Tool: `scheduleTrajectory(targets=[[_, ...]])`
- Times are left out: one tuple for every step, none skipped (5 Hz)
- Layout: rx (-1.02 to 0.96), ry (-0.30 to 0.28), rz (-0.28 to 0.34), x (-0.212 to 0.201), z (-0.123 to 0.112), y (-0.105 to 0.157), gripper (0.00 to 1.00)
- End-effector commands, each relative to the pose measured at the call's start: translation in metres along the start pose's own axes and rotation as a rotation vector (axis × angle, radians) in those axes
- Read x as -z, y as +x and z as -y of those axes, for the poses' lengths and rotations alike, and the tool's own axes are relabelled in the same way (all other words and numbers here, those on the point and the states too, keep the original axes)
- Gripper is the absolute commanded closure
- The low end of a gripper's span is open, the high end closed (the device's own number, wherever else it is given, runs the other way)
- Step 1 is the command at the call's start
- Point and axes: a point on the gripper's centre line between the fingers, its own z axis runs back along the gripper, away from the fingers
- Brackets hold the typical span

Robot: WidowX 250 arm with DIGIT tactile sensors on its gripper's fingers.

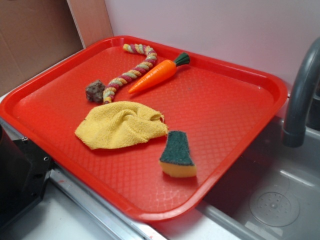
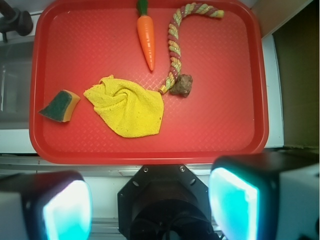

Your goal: Grab the green sponge.

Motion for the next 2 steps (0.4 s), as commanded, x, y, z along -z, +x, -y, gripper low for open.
scheduleTrajectory(targets=[[0.0, 0.0, 0.0, 0.0, 0.0, 0.0, 0.0], [-0.187, -0.029, 0.044, 0.008, 0.013, -0.003, 0.0]])
